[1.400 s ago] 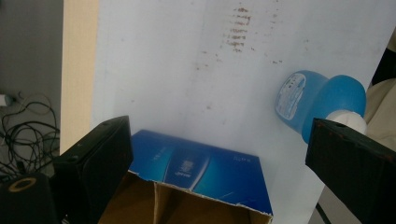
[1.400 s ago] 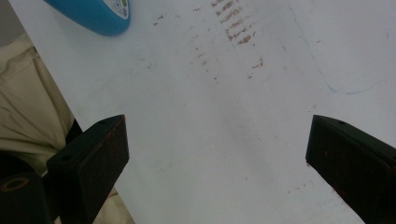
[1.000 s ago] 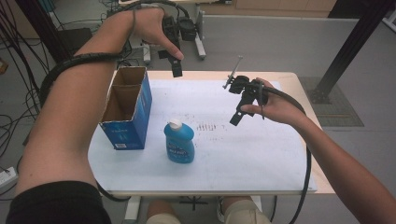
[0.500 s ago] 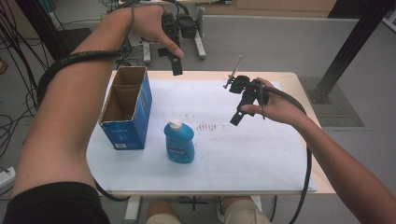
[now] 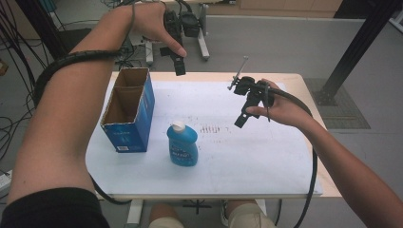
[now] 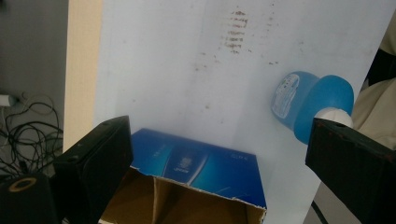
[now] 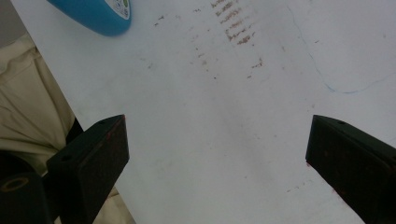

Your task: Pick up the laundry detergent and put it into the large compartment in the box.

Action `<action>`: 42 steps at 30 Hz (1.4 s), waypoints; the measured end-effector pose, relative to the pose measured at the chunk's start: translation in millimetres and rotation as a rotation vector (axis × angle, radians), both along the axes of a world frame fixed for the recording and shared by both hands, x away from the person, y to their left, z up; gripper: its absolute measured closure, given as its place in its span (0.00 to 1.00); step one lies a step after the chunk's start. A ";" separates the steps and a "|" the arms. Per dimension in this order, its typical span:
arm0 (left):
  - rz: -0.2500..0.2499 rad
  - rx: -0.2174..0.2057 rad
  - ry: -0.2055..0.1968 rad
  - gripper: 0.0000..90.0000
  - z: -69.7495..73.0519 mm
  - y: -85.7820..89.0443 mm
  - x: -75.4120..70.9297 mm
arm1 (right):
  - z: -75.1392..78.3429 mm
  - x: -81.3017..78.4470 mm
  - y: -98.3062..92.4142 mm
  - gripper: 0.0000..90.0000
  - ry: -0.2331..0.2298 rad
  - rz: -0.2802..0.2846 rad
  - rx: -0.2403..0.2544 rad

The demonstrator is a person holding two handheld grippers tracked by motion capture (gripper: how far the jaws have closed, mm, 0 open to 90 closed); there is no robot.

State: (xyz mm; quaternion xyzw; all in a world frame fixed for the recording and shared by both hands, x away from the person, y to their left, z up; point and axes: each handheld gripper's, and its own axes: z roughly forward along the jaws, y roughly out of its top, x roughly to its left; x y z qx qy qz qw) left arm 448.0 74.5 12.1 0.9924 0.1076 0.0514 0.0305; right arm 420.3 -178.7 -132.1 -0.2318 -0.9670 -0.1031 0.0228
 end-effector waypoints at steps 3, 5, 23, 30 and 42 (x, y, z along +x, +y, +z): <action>-0.002 0.003 0.002 0.09 0.3 -0.3 -1.9 | 0.0 -0.5 -0.3 0.07 -0.001 0.001 0.001; -0.005 0.005 0.003 0.09 0.4 -0.8 -3.9 | 0.3 -0.8 -0.5 0.07 -0.001 0.000 0.000; -0.074 0.016 0.001 0.09 3.5 -6.2 -31.1 | 1.3 -3.6 0.2 0.07 0.000 -0.011 -0.006; -0.102 0.026 0.006 0.09 1.8 -9.5 -44.4 | 2.4 -4.8 -1.7 0.07 -0.003 -0.014 -0.003; -0.147 0.039 0.005 0.08 3.5 -12.2 -67.3 | 6.2 -9.9 -1.1 0.07 -0.007 -0.019 -0.002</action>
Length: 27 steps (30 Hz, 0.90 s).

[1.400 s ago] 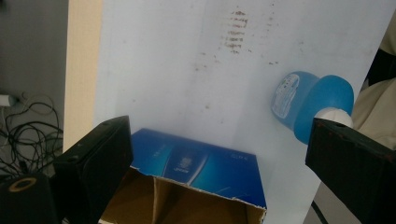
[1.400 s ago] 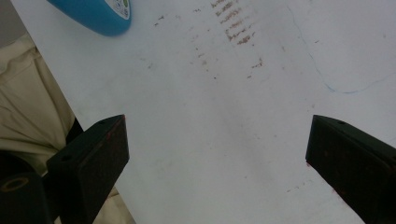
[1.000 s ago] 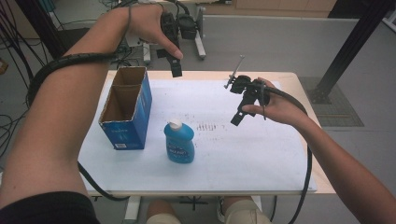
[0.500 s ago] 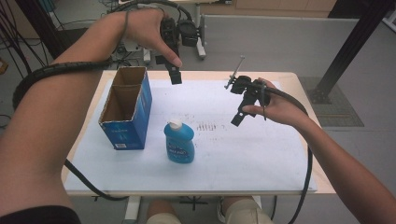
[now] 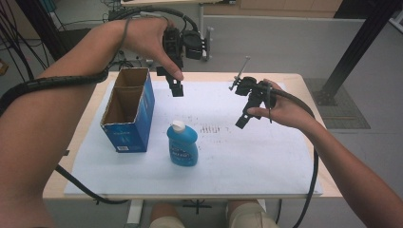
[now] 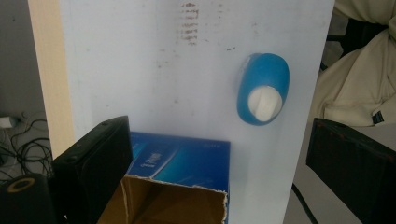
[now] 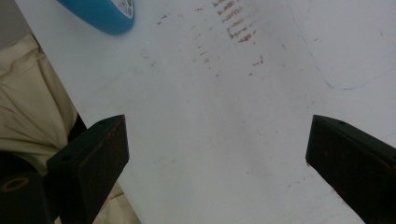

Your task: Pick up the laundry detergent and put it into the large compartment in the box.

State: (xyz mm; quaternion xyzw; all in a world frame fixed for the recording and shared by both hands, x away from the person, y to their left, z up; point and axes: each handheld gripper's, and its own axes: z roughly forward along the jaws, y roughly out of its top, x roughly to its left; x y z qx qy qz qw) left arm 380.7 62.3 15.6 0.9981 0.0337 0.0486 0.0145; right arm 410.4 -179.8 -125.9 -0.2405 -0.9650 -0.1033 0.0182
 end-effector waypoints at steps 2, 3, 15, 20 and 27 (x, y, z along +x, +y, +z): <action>-0.004 0.000 0.002 0.08 0.4 0.7 -2.0 | 0.7 -0.9 0.0 0.07 -0.002 0.002 0.002; -0.007 0.000 0.003 0.08 -0.3 0.8 -3.8 | 0.8 -1.3 0.0 0.07 -0.003 0.003 0.002; -0.046 0.011 0.006 0.08 -1.7 -5.8 -17.9 | 5.6 -7.1 -1.7 0.07 -0.013 0.003 0.002; -0.052 0.013 0.004 0.08 -3.6 -6.8 -21.2 | 6.4 -8.2 -2.9 0.07 -0.015 -0.001 0.004; -0.055 0.020 0.016 0.08 -9.0 -6.2 -23.7 | 5.9 -7.1 -2.3 0.07 -0.012 -0.001 0.005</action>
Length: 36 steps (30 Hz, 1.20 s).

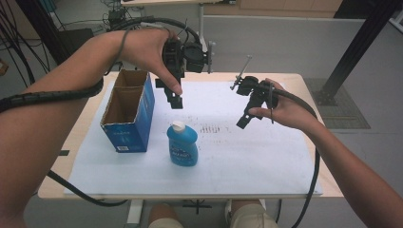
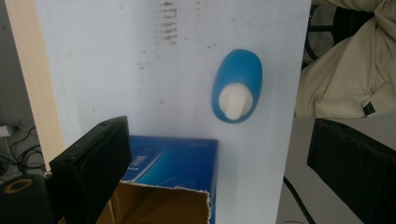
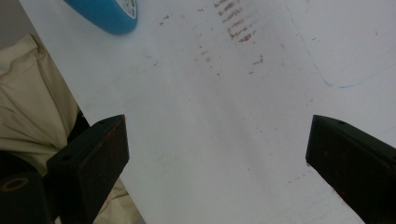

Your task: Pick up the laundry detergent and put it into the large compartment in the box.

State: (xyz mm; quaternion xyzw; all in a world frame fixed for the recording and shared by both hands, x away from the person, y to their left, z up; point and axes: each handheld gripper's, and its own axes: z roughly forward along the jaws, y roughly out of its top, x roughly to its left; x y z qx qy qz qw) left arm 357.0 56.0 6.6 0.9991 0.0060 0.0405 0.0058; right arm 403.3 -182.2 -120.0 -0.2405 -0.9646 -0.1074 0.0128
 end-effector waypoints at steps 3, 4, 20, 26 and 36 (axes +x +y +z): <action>-0.002 0.003 0.006 0.08 -3.9 0.3 -0.5 | -1.0 0.8 2.0 0.07 0.001 0.009 -0.001; -0.003 0.005 0.007 0.08 -5.6 0.1 -0.8 | -1.2 0.8 2.2 0.07 0.001 0.008 -0.002; -0.017 0.003 0.041 0.08 -43.2 -0.5 -1.1 | -3.4 2.1 1.1 0.07 0.006 0.003 0.000; -0.022 0.010 0.056 0.08 -59.5 -1.9 -0.6 | -4.8 1.9 0.5 0.07 0.001 0.007 0.003; -0.023 0.010 0.064 0.08 -86.1 -1.0 -2.7 | -5.8 2.2 2.5 0.07 0.005 0.008 0.002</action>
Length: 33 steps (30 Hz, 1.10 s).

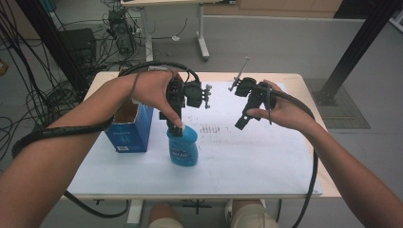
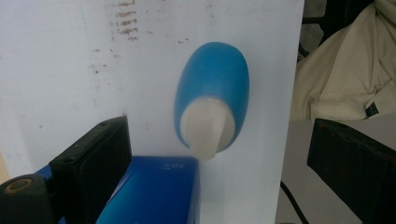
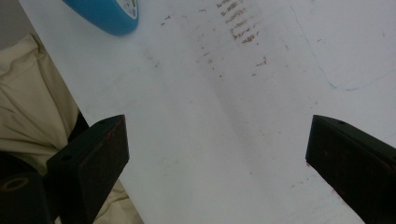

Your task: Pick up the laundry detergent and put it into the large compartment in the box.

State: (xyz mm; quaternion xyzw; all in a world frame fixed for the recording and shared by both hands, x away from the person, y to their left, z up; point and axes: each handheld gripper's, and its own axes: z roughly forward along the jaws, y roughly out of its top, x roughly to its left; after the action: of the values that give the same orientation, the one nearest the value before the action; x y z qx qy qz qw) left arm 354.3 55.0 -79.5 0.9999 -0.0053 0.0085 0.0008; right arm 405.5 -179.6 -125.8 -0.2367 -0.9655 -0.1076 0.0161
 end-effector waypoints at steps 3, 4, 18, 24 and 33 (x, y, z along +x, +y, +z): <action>0.004 -0.006 0.002 0.08 -5.8 1.8 0.8 | -0.4 0.1 0.3 0.07 0.003 -0.003 -0.002; 0.009 -0.009 0.007 0.08 -8.2 2.7 1.3 | -0.7 0.1 0.1 0.07 0.001 0.000 -0.001; 0.017 0.004 0.013 0.08 -42.6 3.4 3.9 | -1.5 0.5 -0.4 0.07 -0.001 -0.004 0.000; 0.013 0.018 0.009 0.08 -53.0 1.7 3.3 | -2.5 0.7 -0.8 0.07 0.002 -0.006 -0.002; 0.017 0.023 0.006 0.08 -64.9 1.8 2.6 | -1.7 0.2 -2.2 0.07 0.000 -0.009 0.002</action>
State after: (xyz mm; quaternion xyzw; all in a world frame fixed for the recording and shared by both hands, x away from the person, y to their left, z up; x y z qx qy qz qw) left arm 356.9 56.8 -144.4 0.9999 0.0033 0.0052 -0.0108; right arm 405.7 -181.9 -127.5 -0.2409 -0.9643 -0.1086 0.0161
